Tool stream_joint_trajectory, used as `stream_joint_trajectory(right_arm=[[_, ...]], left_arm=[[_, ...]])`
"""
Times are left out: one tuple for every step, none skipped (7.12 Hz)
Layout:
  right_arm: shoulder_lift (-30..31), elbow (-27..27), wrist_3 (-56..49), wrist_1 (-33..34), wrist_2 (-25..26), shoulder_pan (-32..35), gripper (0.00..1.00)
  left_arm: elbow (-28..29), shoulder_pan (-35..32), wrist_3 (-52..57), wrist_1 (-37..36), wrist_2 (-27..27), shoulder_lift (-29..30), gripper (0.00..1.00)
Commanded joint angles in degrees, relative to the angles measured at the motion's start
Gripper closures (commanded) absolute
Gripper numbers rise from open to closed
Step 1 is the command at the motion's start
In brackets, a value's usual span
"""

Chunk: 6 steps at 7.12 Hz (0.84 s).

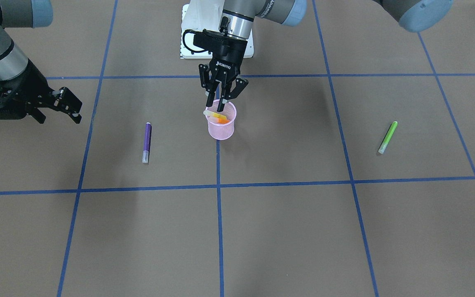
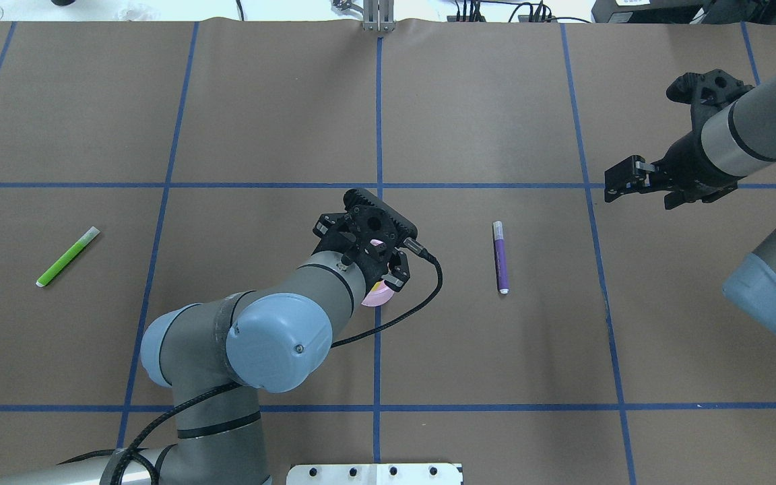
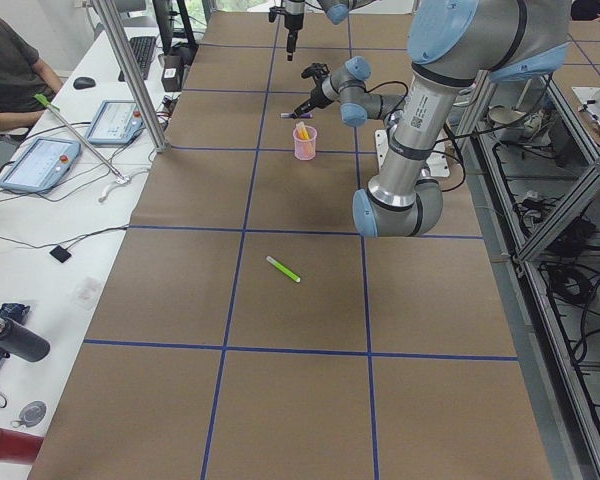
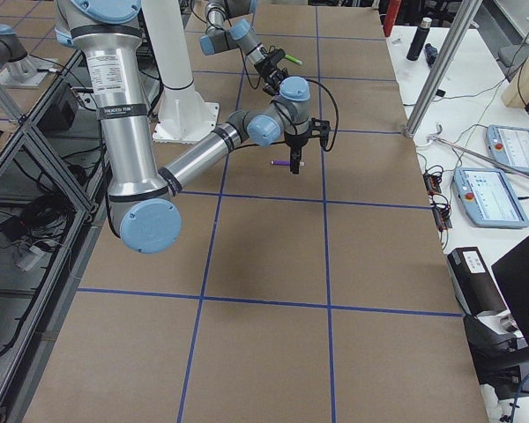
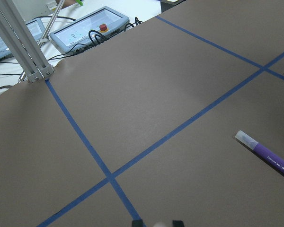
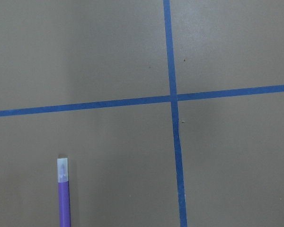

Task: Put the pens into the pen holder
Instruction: 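Carry the orange pen over the cup and release it with the left gripper, then withdraw the left arm while the right gripper moves above the purple pen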

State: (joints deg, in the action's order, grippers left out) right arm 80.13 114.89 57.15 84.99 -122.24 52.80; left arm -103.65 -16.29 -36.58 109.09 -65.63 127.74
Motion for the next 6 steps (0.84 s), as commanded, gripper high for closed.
stream_joint_trajectory(right_arm=[[-3.46,-3.15,1.89,0.00,0.07,-0.50,0.00],[-6.79,-5.79,5.39,0.00,0.33,-2.59,0.00],[-9.96,-8.25,7.69,0.00,2.16,-4.61,0.00],[-12.60,-11.75,8.24,-1.13,2.27,-5.85,0.00],[-12.89,-14.92,10.42,-6.80,2.35,-7.52,0.00],[-12.89,-17.91,15.92,-12.16,2.35,-9.36,0.01]], left_arm=[[-3.46,-0.41,-0.15,-0.19,-0.47,-0.12,0.04],[-6.10,-1.02,-0.50,-0.37,-0.55,-1.34,0.05],[-8.04,-2.85,-1.03,-0.54,-1.08,-3.44,0.05],[-11.88,-6.70,-2.86,-0.63,-8.39,-9.47,0.05],[-16.36,-11.61,-4.97,-0.55,-18.73,-17.45,0.04],[-17.97,-16.53,-5.25,-0.89,-26.23,-21.27,0.01]])
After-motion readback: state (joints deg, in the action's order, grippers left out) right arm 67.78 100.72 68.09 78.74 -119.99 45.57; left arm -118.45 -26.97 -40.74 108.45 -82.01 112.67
